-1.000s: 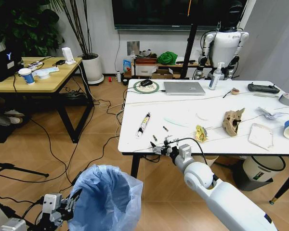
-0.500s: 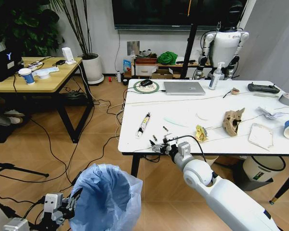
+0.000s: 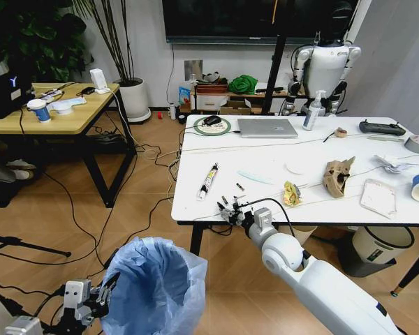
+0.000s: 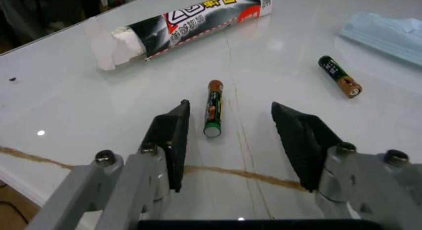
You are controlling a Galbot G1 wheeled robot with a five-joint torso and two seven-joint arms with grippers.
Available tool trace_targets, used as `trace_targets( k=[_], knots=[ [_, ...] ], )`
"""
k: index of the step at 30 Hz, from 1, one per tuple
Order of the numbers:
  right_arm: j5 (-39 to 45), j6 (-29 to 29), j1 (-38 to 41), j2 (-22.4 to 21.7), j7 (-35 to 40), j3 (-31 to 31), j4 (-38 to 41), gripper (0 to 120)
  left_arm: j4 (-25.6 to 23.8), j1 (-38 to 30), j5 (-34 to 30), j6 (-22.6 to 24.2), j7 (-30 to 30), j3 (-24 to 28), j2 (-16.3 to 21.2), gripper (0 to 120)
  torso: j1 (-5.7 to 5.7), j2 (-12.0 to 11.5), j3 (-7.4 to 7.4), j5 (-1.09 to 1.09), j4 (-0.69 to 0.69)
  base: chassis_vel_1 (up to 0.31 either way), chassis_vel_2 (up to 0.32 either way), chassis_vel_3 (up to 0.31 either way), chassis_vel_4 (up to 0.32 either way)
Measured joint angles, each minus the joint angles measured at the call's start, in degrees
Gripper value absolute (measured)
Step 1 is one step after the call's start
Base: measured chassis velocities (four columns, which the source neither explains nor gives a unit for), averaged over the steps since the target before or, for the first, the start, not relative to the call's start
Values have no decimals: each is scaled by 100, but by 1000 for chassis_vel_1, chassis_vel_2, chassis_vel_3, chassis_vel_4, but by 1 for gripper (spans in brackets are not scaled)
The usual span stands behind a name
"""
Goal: Pick up the trash bin and place the trash from the table into it.
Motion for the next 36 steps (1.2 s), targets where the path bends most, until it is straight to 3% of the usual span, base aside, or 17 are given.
trace_targets(
  k=[10, 13, 22, 26, 31, 36],
  knots=[
    [82, -35, -98, -57, 48, -27, 122, 6, 8, -69, -31, 18, -36, 49, 16, 0, 0, 0, 0, 0, 0, 0, 0, 0, 0],
    [101, -42, -97, -63, 69, -60, 139, 1, 9, -79, -33, 19, -37, 56, 14, 0, 0, 0, 0, 0, -1, 0, 0, 0, 0],
    [309, -73, -72, -72, 89, -93, 298, 0, -5, -197, -10, 51, -165, 266, 1, 0, 0, -1, 2, 1, 0, 0, 0, 0, 0],
    [760, 151, -197, -257, -83, 118, 817, 0, -74, -264, 16, 83, -321, 555, -18, 0, 1, -2, 2, 1, 1, 0, 0, 0, 0],
    [1017, 708, -579, -856, -946, 382, 1759, 0, -78, -476, -30, 116, -492, 868, 25, 0, 1, -2, 1, 0, -1, 0, 0, 0, 0],
    [927, 1149, -894, -1284, -1855, 545, 2154, 0, -63, -571, -90, 127, -494, 975, 70, 0, 0, -2, 1, 1, -1, 0, 0, 0, 0]
  ],
)
